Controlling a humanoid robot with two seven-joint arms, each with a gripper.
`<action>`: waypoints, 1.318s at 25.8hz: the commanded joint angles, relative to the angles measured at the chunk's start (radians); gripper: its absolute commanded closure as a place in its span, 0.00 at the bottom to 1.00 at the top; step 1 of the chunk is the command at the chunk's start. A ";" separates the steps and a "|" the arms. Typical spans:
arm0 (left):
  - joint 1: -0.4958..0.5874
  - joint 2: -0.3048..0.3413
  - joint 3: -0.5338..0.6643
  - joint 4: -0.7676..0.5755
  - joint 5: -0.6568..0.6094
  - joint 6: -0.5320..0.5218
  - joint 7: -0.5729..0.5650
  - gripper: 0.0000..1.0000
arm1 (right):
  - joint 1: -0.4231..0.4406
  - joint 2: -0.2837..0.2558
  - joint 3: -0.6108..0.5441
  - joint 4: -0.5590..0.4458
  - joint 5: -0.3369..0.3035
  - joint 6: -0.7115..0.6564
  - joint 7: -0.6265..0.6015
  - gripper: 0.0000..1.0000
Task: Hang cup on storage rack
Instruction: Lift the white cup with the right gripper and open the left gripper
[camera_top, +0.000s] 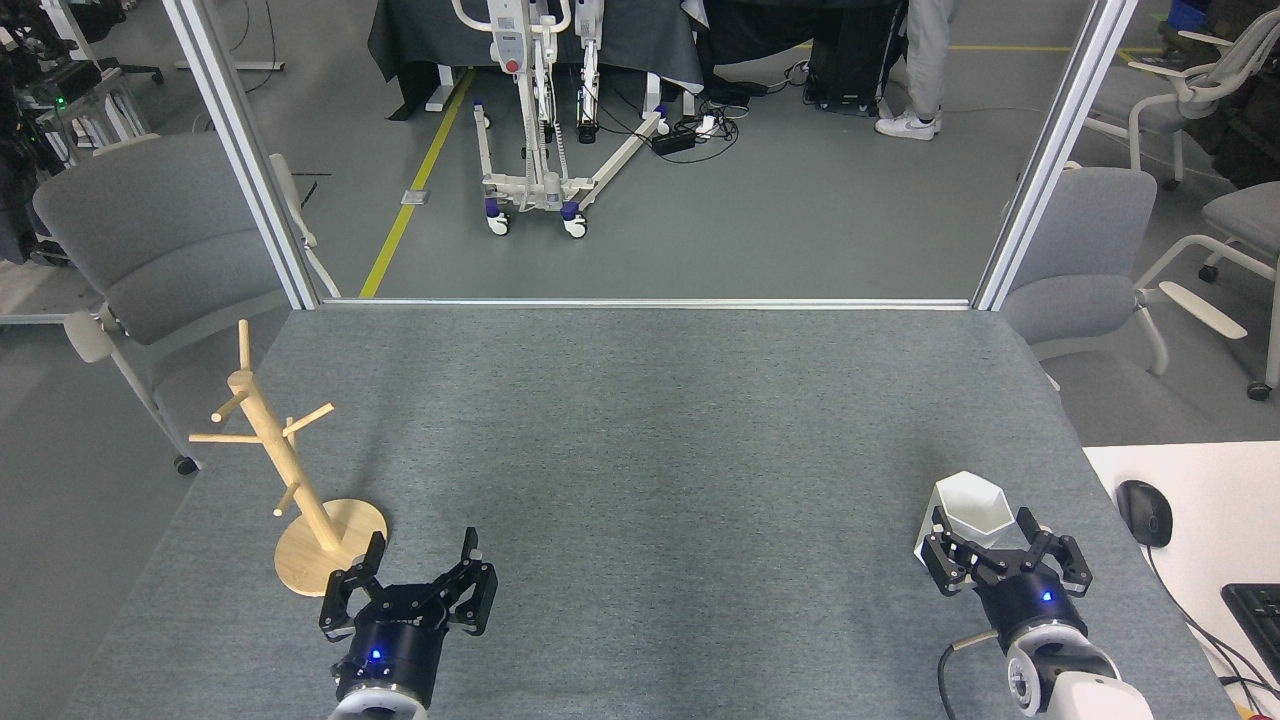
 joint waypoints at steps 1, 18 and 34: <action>-0.003 0.000 0.008 0.002 0.009 -0.001 -0.002 0.00 | -0.005 0.001 0.002 0.014 0.004 0.025 0.000 0.00; -0.003 -0.006 0.011 0.014 0.018 -0.002 -0.006 0.00 | -0.033 0.017 0.012 0.064 0.011 0.025 0.000 0.00; -0.027 -0.009 0.008 -0.075 0.016 -0.005 0.000 0.00 | -0.074 0.012 0.012 0.101 0.009 0.025 0.000 0.00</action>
